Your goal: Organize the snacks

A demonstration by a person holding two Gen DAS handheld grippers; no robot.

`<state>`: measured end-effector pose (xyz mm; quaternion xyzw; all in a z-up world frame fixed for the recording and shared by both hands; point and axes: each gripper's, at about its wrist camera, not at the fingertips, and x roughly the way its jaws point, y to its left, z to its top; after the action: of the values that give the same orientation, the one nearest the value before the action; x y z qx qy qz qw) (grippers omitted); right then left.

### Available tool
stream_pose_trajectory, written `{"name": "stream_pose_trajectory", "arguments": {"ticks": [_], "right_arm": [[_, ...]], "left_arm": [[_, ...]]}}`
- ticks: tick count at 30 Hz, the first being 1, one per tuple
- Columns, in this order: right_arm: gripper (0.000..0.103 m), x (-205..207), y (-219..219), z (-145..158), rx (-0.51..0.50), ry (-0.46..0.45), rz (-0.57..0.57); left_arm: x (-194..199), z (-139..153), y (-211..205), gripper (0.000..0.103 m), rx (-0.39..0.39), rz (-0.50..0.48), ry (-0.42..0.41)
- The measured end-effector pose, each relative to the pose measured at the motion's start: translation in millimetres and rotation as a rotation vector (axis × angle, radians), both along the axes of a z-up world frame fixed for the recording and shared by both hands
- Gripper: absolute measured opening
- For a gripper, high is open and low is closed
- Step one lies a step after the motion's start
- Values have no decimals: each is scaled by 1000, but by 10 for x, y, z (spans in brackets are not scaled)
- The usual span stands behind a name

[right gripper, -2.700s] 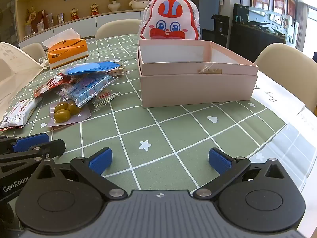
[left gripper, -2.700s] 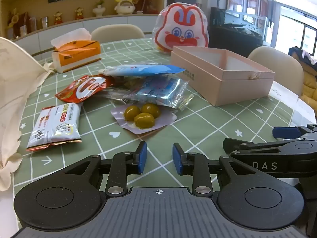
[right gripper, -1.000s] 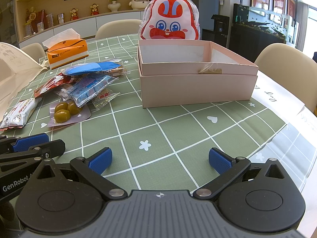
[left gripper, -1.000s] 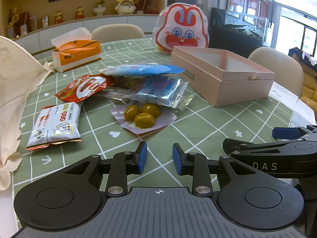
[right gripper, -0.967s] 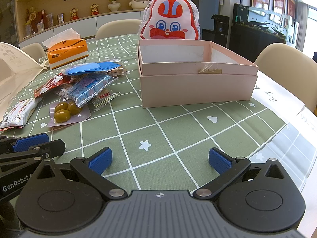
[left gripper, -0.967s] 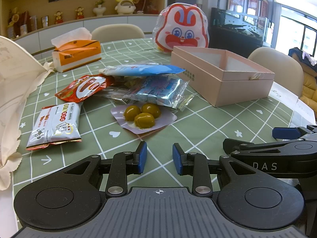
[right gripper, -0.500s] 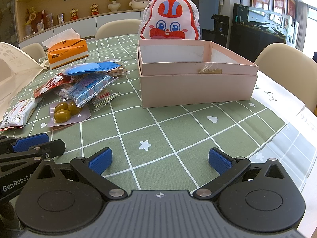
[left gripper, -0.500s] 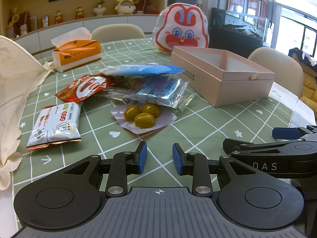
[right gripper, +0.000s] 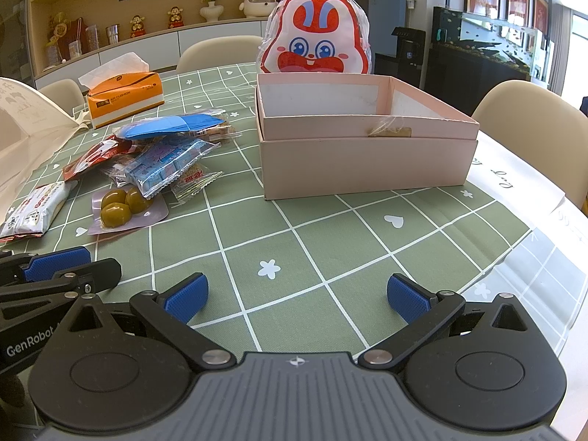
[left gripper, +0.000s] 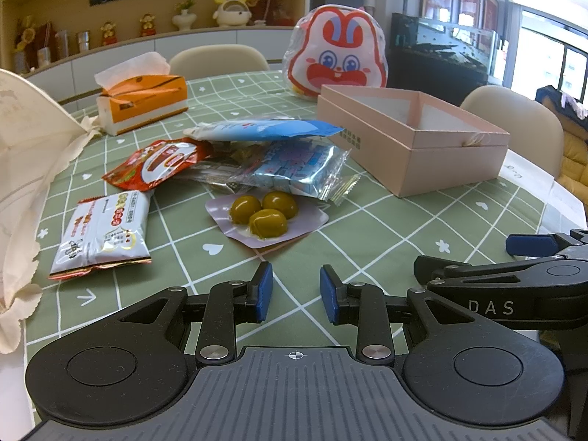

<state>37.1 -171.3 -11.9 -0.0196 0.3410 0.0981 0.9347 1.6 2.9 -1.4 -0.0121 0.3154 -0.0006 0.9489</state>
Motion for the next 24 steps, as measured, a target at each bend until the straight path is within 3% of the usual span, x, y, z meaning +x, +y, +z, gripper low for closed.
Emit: {"name": "stream_pose_trajectory", "arguments": {"ticks": [8,12,16,19,24], "right_arm": [[103,-14,-11,12,-2,-1,17],[103,88,-20,39,-11,47,78],[103,156,-8,65,-30,97,95],[103,260,3,89,-42,135,175],[99,339,86,147,3,125,220]], "left_arm": [[-17,15,-72,34,25,0,1],[-16,17,-66,33,12,0,0],[9,44,67,33,-73,0,8],[90,149,287,33,-163,-4,21],[158,452,827,33,-223,77,-51]]}}
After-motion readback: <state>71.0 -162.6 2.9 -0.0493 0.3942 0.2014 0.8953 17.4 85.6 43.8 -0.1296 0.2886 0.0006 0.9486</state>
